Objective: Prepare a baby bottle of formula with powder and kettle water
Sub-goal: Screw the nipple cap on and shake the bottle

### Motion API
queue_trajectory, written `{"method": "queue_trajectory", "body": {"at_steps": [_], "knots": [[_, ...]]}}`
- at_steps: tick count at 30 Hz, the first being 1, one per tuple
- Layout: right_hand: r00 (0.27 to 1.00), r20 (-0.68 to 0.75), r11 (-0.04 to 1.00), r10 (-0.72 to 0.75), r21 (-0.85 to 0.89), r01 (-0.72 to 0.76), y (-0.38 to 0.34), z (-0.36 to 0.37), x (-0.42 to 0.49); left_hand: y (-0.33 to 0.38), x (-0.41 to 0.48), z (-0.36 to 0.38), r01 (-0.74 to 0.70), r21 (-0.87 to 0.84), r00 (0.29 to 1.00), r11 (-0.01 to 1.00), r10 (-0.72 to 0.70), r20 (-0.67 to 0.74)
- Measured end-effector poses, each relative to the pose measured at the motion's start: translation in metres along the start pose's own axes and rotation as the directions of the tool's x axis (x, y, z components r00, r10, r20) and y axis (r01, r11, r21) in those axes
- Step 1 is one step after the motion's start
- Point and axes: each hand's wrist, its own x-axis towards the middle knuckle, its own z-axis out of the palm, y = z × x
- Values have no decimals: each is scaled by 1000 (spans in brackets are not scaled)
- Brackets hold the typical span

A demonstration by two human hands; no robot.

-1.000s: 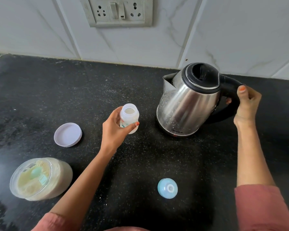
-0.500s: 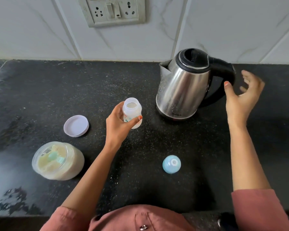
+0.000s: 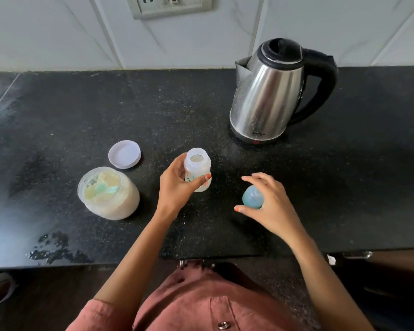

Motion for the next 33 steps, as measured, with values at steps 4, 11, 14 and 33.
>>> {"method": "queue_trajectory", "body": {"at_steps": [4,11,14,33], "knots": [[1000,-10,978,27,-209,-29,-2,15,-6,-5,-15,2,8,-24,1000,1000,-7,30],[994,-92,974,62,-213,-80,0,23,-4,-13,-30,4,23,-72,997,997,-18,73],[992,-110,991,54,-114,-67,-9,14,-2,-15,-32,4,18,-72,997,997,-13,75],[971,43,969,-236,84,232,-100,-1,29,-23,-24,0,-15,5,993,1000,14,113]]}}
